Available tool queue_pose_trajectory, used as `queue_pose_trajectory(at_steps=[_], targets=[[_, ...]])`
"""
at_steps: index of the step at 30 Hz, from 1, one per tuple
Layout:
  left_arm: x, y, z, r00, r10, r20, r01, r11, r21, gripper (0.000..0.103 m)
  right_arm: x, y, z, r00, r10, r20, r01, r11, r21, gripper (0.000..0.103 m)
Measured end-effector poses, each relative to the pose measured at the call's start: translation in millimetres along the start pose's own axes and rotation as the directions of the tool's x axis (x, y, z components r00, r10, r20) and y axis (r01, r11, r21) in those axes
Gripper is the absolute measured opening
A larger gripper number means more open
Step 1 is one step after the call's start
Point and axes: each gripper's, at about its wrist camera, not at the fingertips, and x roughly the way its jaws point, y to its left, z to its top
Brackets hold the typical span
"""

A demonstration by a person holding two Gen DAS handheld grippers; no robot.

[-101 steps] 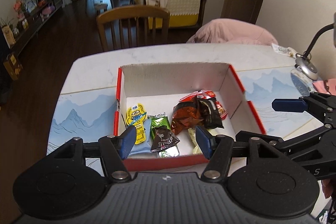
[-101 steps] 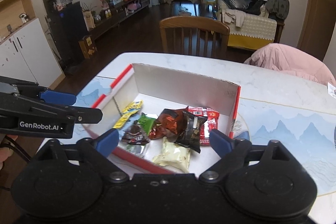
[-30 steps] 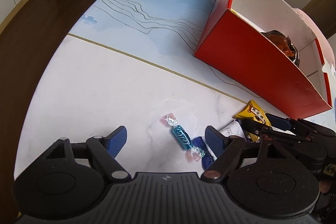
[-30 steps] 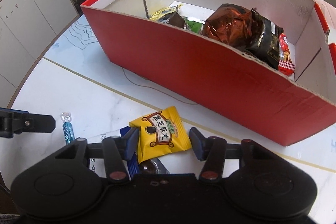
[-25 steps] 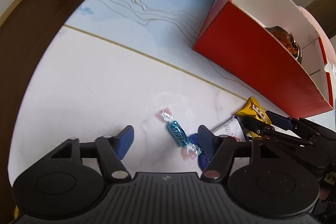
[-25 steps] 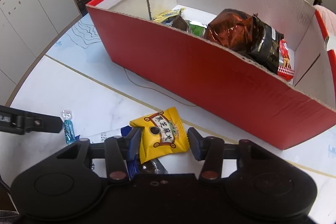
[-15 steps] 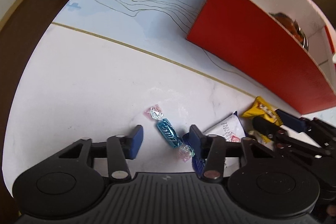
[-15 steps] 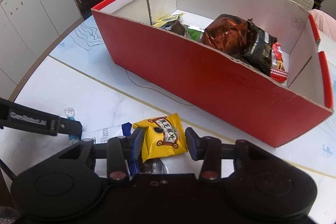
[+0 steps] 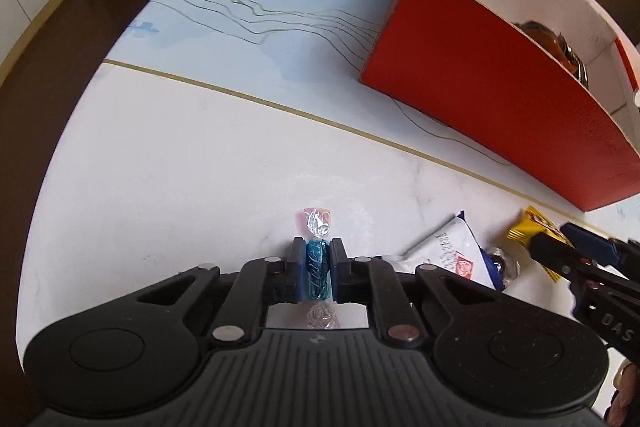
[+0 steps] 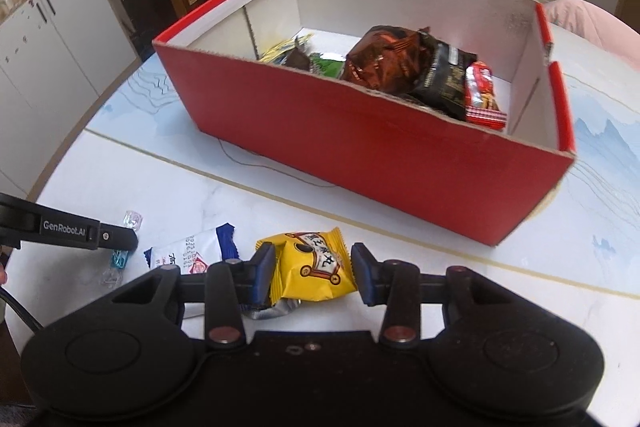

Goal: Organize snacks
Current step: 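Grasp the blue-wrapped candy with the left tool while the right tool grasps the yellow biscuit packet, then lift both held snacks and carry them over the red box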

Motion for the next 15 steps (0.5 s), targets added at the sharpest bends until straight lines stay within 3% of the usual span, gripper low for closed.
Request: queue_pose_trajectory(at_steps=[7,15], targets=[[-12.9,16.6,-3.1,0.999,-0.034,0.010,0.035,0.999,-0.035,0.012,-18.4,-5.7,-10.7,1.000,-0.004,0.027,0.002,0.998,0.059,0.040],[-40.6,13.3,-4.4,0.994,-0.101,0.051,0.101,0.995,0.010,0.012,-47.1,-6.3,-19.4,0.997,-0.019,0.080,0.010,0.994,0.111,0.038]])
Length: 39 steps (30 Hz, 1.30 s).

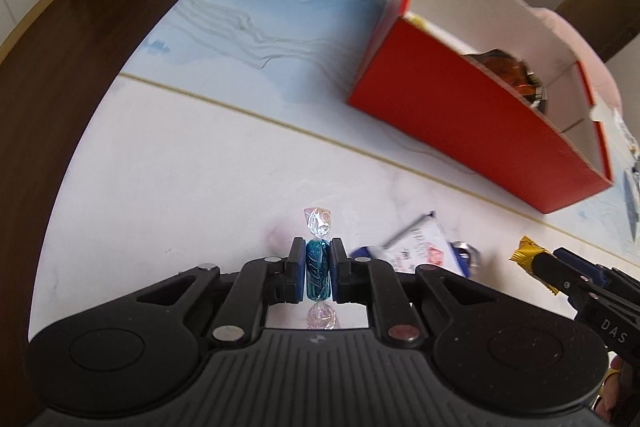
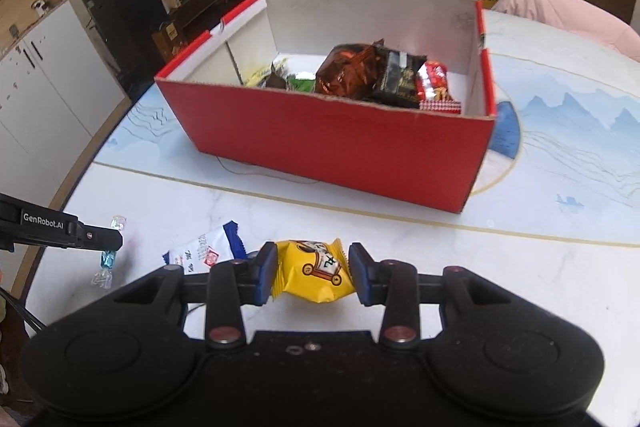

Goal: Organize snacks
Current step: 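Lift both held snacks and carry them over the red box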

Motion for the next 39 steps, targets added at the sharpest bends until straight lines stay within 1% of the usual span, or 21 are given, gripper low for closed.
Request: queue_pose_trajectory(at_steps=[8,13,18,23,28,31,37,39], targets=[[-27.3,-19.3,2.4,0.998,-0.045,0.043,0.041,0.996,0.082,0.012,-36.3,2.5,6.8,0.996,-0.006,0.083,0.005,1.000,0.019,0.038],[-41.3,-34.4,8.5,0.995,-0.072,0.070,0.061,0.988,0.142,0.012,-47.6,4.0,14.6,0.993,-0.014,0.117,0.013,1.000,0.009,0.037],[-56.2,-48.7,23.5,0.990,-0.094,0.106,0.073,0.980,0.185,0.012,-60.1,6.0,28.9,0.986,-0.016,0.164,0.019,1.000,-0.016,0.037],[-70.5,-65.6,44.7,0.984,-0.104,0.148,0.069,0.972,0.226,0.012,-65.8,3.7,52.0,0.978,-0.023,0.207,0.031,0.999,-0.033,0.037],[-76.9,-84.9,67.1,0.979,-0.103,0.176,0.051,0.959,0.278,0.012,-63.0,-5.1,76.4,0.973,-0.031,0.227,0.039,0.999,-0.031,0.037],[-73.9,-94.9,82.6,0.979,-0.096,0.177,0.042,0.956,0.289,0.012,-56.0,-10.4,89.5,0.973,-0.037,0.226,0.044,0.999,-0.026,0.037],[-57.2,-114.7,112.5,0.984,-0.074,0.164,0.019,0.949,0.314,0.012,-31.3,-16.8,112.0,0.980,-0.056,0.189,0.062,0.998,-0.025,0.037],[-47.5,-119.6,121.8,0.986,-0.061,0.157,0.007,0.946,0.325,0.012,-21.1,-19.7,114.7,0.983,-0.065,0.171,0.070,0.997,-0.024,0.037]])
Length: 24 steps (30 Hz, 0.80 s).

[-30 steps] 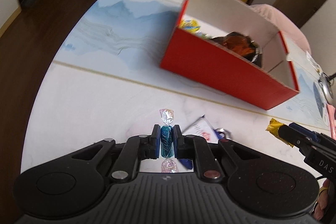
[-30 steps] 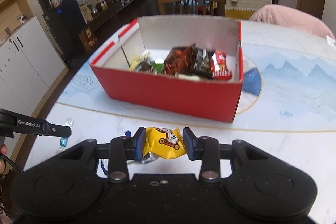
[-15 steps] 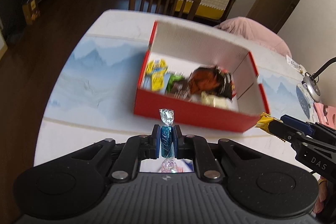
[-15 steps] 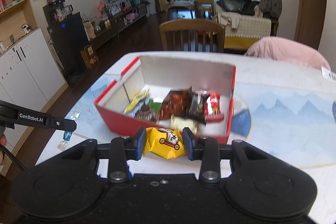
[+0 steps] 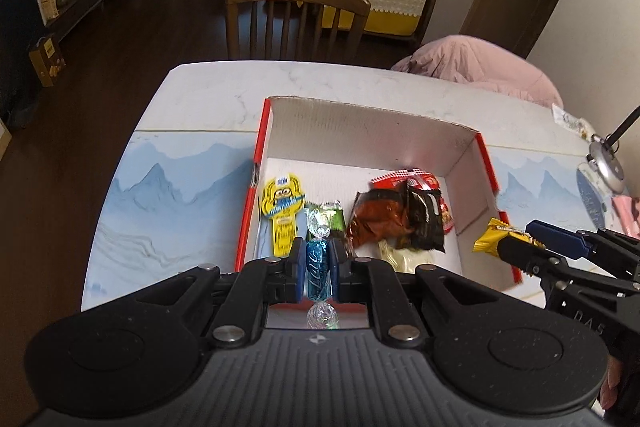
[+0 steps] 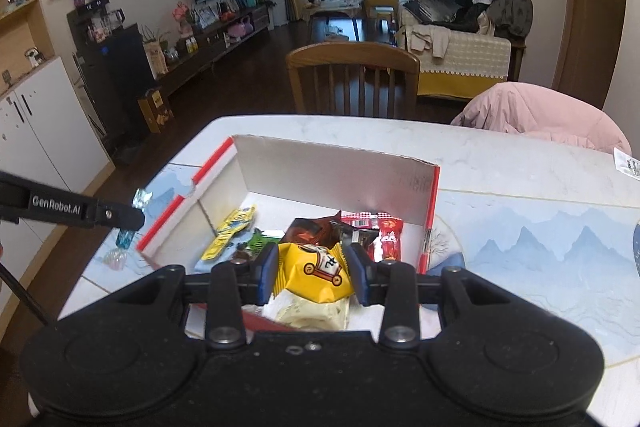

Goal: Organize snacks
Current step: 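Lift both held snacks and carry them over the red box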

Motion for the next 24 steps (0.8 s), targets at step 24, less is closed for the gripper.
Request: queue_pose_trajectory(at_steps=[24], targets=[[123.6,-3.6,25.2,0.974,0.104,-0.203,-0.093,0.994,0.065,0.012,89.6,-4.0,-16.7,0.980,0.009,-0.200,-0.006,1.000,0.015,0.037]])
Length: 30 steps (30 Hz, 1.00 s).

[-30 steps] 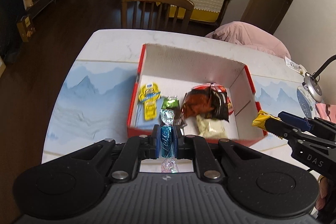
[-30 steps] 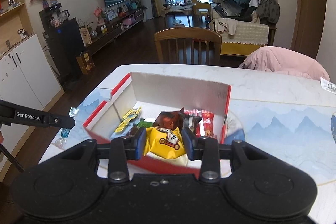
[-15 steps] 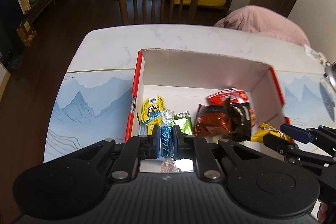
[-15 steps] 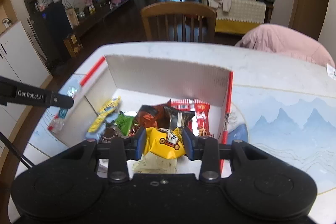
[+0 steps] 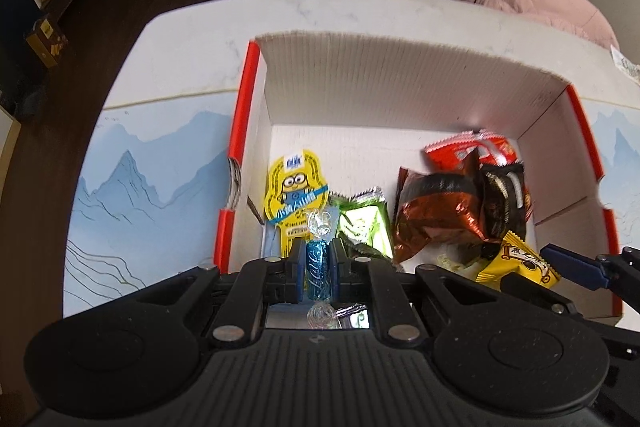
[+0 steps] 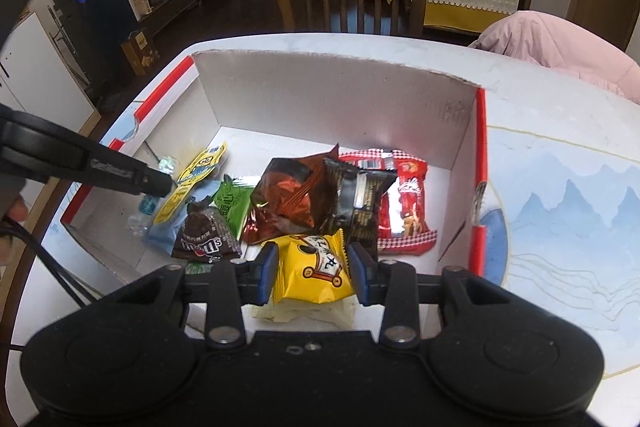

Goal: Organize snacks
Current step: 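Lift both held snacks and carry them over the red box, then open both tools to drop the snacks into the box and withdraw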

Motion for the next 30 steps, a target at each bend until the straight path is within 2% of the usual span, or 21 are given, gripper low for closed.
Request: queue_pose_trajectory(at_steps=[10,16,22,26,29,30], targets=[[12.4,-3.3,-8.8,0.999,0.002,-0.032,-0.001,1.000,0.020,0.012,5.2,2.3,-5.6,1.000,-0.002,-0.026,0.002,1.000,-0.014,0.038],[7.6,-0.4,-12.1,0.999,-0.011,-0.034,0.011,1.000,0.009,0.012,0.2,3.1,-6.9,1.000,-0.012,-0.027,0.011,1.000,-0.012,0.042],[-7.1,3.9,-17.9,1.000,-0.027,-0.009,0.027,1.000,-0.002,0.013,-14.7,6.6,-7.7,1.000,-0.021,0.007,0.022,1.000,-0.019,0.049],[-18.8,7.2,-23.0,0.999,-0.049,0.012,0.049,0.999,-0.011,0.017,-26.3,8.9,-9.9,0.999,-0.027,0.030,0.027,1.000,-0.016,0.061],[-28.8,9.6,-27.6,0.997,-0.063,0.035,0.064,0.998,-0.018,0.021,-34.9,11.2,-11.0,0.999,-0.027,0.044,0.027,1.000,-0.015,0.062],[-32.0,10.6,-29.2,0.997,-0.069,0.041,0.070,0.997,-0.020,0.023,-38.1,11.9,-11.5,0.998,-0.028,0.050,0.029,1.000,-0.012,0.067]])
